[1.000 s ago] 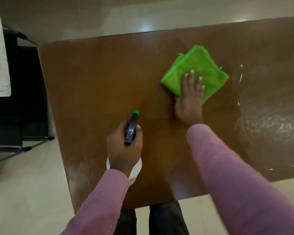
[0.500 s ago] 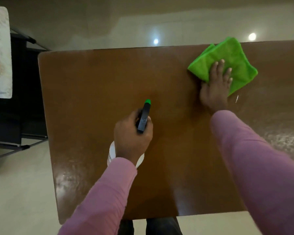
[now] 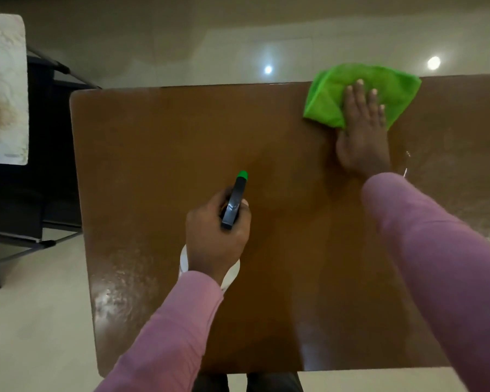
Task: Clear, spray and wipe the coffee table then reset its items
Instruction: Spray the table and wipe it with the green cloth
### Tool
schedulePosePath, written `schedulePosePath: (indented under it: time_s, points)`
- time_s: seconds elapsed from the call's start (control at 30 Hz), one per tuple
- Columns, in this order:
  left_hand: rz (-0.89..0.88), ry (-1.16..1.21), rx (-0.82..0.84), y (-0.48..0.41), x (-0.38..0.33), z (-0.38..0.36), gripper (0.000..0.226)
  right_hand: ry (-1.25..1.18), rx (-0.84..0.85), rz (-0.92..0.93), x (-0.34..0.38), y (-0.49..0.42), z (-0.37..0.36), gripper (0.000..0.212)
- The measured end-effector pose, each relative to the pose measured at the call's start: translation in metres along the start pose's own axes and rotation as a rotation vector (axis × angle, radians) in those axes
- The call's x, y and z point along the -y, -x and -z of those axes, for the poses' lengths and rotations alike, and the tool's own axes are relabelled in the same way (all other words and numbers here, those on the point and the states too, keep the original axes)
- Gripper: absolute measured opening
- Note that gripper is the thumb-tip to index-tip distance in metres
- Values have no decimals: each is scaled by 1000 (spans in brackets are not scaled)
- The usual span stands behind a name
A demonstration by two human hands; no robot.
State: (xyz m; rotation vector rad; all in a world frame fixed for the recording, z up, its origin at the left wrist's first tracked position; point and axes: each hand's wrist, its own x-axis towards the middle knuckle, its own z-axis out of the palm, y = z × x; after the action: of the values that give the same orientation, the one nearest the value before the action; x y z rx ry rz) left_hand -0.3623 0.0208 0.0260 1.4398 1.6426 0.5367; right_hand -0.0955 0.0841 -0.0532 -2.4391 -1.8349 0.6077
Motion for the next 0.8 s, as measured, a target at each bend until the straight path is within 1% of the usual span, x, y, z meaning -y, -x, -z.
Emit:
schedulePosePath:
  time_s: [0.07,0.13,0.23,0.3,0.37,0.43,0.5,0.57,0.63,0.7,0.8]
  points:
    - [-9,9,-10,-1,3,1,15,16,18,-51,0,-10,3,79]
    - [-19,24,-24,0,5,3,15,33,19,-51,3,-11,-1,79]
    - [15,60,-23,0,6,6,19,71,75,132,-10,12,-1,79]
    - [37,69,-11,0,5,7,25,83,121,204,-28,52,-3,79]
    - [43,71,10,1,2,7,29,84,187,177,-39,111,-11,82]
    - [56,83,50,4,-1,7,28,90,252,161,-44,174,-23,84]
    - [42,75,87,7,-2,5,22,76,307,165,-47,208,-27,84]
    - [-1,37,123,12,-3,0,15,54,312,157,-50,197,-20,83]
    - [-34,27,150,20,-3,-8,13,35,289,122,-51,160,-11,82]
    - [-46,47,168,30,-6,-19,15,30,251,93,-54,103,1,82]
    - [-88,36,194,45,-11,-41,10,59,182,71,-62,19,16,75]
